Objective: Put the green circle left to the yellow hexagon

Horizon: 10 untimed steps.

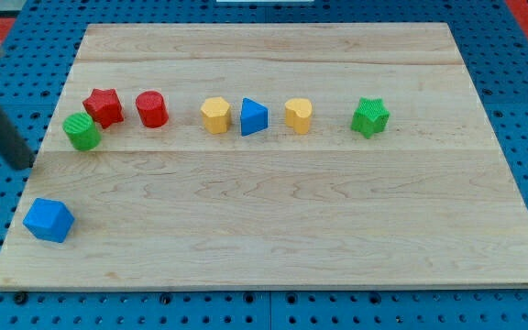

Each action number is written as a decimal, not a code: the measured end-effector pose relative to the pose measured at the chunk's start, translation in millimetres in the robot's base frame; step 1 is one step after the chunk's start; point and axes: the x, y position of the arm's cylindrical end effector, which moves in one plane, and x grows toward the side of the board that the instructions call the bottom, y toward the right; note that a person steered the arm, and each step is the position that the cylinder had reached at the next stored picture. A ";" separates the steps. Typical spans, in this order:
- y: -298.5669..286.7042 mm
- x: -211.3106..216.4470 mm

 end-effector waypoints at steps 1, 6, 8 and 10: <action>9.3 -24.2; 153.0 -8.7; 161.3 3.4; 165.0 -25.1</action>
